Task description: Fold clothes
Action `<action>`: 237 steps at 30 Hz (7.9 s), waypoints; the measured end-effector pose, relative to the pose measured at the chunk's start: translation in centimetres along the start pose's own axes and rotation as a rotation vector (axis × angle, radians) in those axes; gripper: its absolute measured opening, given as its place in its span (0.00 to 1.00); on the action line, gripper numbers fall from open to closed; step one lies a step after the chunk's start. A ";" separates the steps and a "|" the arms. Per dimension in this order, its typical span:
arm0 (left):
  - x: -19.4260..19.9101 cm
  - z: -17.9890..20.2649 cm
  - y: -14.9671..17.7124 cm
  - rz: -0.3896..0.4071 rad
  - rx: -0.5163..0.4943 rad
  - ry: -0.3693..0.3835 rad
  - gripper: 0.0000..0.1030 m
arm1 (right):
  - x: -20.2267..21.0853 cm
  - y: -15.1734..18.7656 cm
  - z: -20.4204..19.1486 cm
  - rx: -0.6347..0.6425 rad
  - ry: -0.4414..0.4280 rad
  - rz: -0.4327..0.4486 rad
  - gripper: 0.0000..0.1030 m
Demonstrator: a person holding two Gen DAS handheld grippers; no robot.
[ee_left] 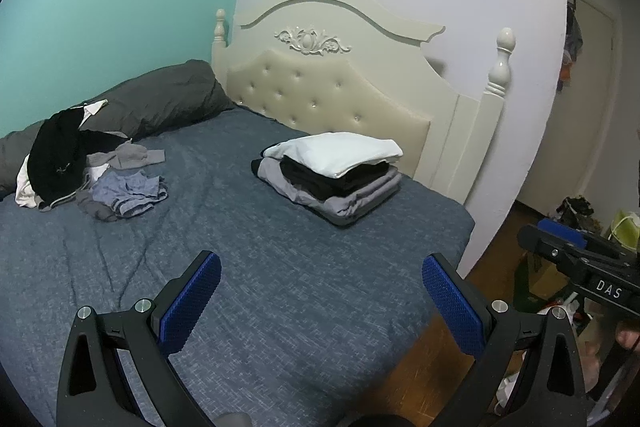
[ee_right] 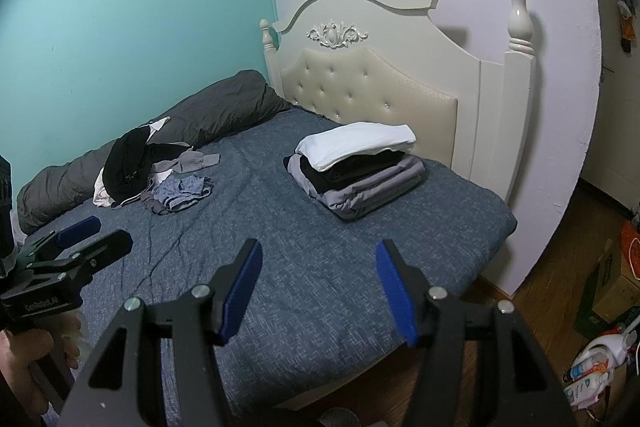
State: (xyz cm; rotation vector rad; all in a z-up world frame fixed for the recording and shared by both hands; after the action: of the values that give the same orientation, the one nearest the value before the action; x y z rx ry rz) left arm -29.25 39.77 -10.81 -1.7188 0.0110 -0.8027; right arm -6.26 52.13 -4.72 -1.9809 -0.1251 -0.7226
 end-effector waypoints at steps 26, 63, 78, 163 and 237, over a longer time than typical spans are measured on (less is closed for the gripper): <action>0.2 -0.1 -0.2 0.005 0.017 -0.009 1.00 | 0.2 -0.5 0.3 -0.019 -0.017 0.007 0.83; -0.1 0.3 0.1 -0.011 0.011 0.038 1.00 | -0.2 -0.1 0.2 -0.020 -0.019 -0.005 0.93; -0.2 0.6 0.3 -0.025 0.014 0.067 1.00 | -0.3 0.0 0.2 -0.023 -0.020 -0.006 0.93; -0.9 -0.1 1.2 -0.051 0.043 0.061 0.99 | -1.2 0.5 0.1 -0.031 -0.022 -0.028 0.93; 0.2 -0.2 1.2 -0.049 0.054 0.042 0.99 | -0.5 0.9 -0.1 -0.010 0.033 -0.005 1.00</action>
State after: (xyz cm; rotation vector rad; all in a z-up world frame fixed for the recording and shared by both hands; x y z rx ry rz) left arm -28.72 39.13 -11.76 -1.6560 -0.0238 -0.8679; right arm -6.36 51.68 -5.66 -1.9773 -0.1066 -0.7602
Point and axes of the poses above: each gripper's, at about its wrist camera, not at the fingertips, and x roughly against the way its jaws point, z to its right, y to its underside, the point moved 7 cm from there along -x, roughly the way its jaws point, and after that the axes turned 15 degrees about -x, right-handed, at the moved point
